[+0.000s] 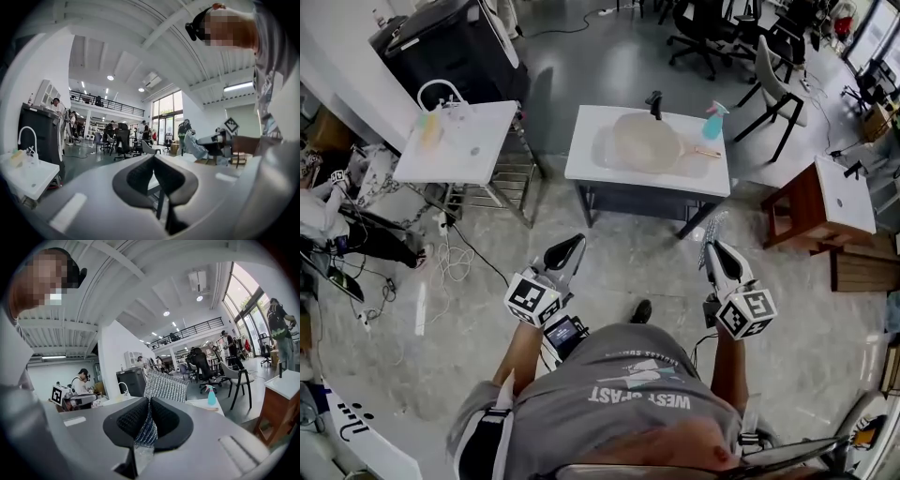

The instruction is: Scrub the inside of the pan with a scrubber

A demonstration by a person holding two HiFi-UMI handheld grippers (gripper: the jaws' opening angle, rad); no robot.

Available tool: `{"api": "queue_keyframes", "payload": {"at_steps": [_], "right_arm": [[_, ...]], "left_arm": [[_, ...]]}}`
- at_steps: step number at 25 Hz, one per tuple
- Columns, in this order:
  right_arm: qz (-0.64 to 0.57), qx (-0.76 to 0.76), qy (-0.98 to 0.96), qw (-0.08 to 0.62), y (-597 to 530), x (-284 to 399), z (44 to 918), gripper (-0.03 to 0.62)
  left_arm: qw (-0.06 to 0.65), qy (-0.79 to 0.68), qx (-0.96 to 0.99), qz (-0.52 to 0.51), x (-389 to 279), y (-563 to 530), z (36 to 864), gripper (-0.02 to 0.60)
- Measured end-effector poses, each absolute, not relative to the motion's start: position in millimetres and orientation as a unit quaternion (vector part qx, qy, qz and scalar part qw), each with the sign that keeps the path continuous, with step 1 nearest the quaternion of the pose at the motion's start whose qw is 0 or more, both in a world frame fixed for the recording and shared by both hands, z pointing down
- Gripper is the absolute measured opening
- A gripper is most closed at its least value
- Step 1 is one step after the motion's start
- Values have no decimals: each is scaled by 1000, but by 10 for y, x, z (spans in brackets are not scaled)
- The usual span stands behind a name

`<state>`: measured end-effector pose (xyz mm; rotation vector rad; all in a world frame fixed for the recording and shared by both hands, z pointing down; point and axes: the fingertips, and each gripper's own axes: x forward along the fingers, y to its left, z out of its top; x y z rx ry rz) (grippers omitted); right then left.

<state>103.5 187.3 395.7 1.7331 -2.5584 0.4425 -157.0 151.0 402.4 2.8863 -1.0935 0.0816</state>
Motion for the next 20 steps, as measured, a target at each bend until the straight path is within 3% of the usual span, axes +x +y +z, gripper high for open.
{"api": "queue_keyframes", "payload": {"at_steps": [20], "right_arm": [[164,499,-851,-25,811,2322,4157,37]], "left_arm": [[9,-382,922,70,-66,719,3890,2]]}}
